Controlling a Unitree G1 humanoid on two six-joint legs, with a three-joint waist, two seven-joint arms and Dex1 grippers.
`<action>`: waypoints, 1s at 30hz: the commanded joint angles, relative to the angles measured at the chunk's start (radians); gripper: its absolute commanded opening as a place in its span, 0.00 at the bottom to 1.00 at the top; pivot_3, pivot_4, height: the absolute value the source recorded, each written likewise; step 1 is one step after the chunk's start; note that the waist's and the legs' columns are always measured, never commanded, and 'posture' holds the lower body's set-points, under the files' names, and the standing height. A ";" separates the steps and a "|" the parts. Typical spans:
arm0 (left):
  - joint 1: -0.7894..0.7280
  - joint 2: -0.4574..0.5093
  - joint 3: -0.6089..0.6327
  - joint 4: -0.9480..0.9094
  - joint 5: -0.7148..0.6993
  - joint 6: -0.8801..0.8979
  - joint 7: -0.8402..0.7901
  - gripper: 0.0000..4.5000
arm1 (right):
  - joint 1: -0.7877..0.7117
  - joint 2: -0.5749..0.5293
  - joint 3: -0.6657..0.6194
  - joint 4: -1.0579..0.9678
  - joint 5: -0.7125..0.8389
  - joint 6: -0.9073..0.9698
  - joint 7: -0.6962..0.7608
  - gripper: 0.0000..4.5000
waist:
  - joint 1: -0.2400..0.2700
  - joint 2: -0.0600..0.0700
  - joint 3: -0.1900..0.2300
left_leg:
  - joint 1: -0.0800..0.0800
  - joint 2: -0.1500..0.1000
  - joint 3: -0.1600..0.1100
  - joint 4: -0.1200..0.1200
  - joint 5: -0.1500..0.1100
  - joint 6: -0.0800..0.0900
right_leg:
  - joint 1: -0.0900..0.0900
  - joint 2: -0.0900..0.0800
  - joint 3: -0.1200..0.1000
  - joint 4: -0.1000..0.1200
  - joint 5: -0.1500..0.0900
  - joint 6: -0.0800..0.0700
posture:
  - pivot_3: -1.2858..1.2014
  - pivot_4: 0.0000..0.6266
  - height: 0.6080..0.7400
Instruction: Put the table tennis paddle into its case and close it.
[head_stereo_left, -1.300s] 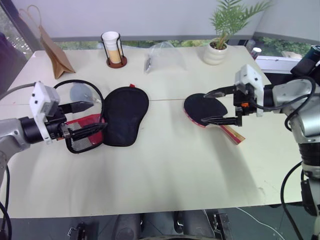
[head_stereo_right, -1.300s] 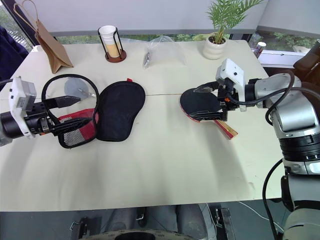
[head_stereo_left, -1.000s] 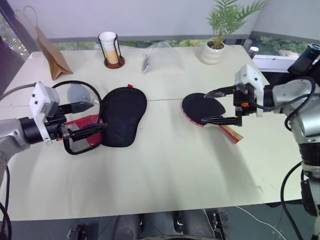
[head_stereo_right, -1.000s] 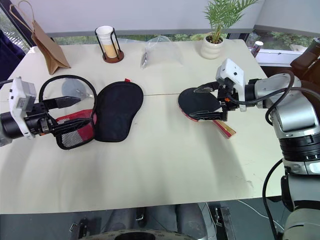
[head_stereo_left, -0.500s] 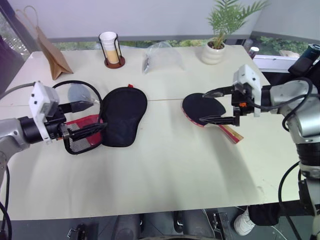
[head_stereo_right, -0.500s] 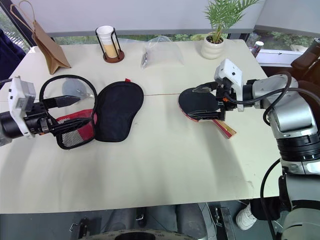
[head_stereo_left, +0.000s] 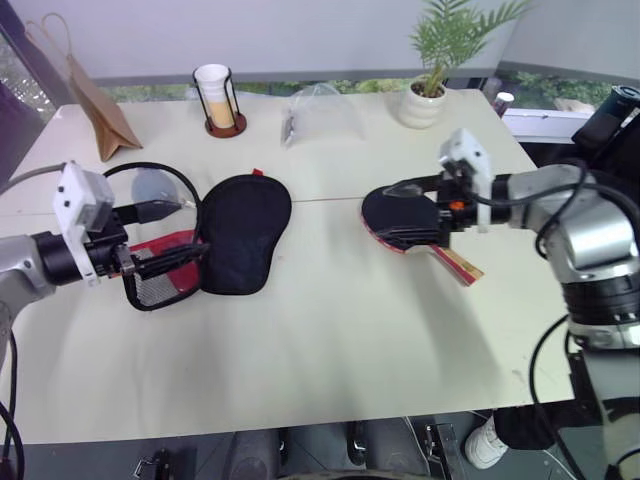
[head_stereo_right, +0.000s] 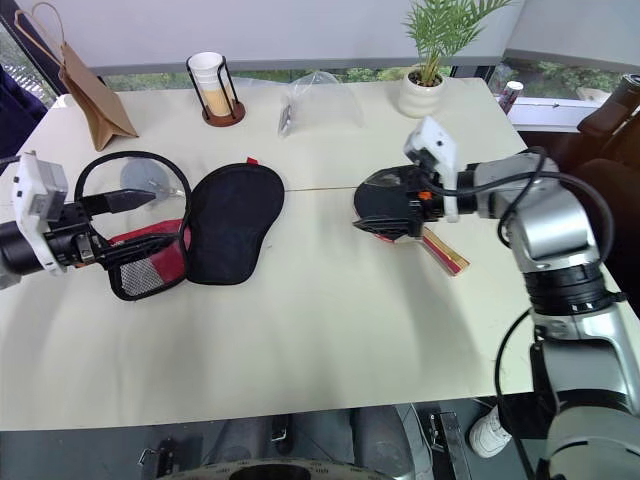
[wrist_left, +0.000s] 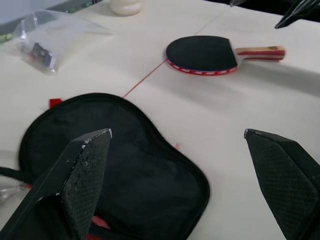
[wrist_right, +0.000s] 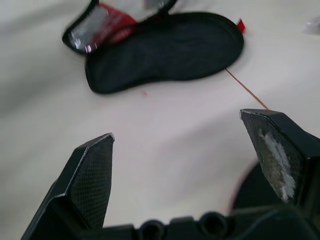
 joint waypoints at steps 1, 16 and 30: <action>-0.036 0.025 0.038 0.034 0.022 -0.033 -0.003 0.99 | -0.047 0.110 0.077 -0.049 0.019 0.114 -0.068 0.98 | 0.000 0.000 0.000 | 0.000 0.000 0.000 0.000 0.000 0.000 | 0.000 0.000 0.000 0.000 0.000 0.000 | 0.52 0.24 1.00; -0.073 0.064 0.054 0.093 0.066 -0.048 -0.015 0.99 | -0.153 0.567 0.266 0.304 -0.155 0.272 -0.427 0.98 | 0.002 -0.001 -0.001 | -0.004 0.000 0.002 0.000 0.000 0.000 | -0.002 -0.001 0.000 0.000 0.000 0.000 | 0.52 0.24 1.00; -0.023 0.049 0.095 0.011 0.050 -0.004 0.031 0.99 | -0.226 0.769 0.221 0.642 -0.253 0.106 -0.590 0.98 | -0.030 -0.002 -0.001 | -0.003 0.001 0.001 0.000 0.000 -0.001 | -0.004 0.001 0.000 0.003 0.002 0.003 | 0.52 0.24 1.00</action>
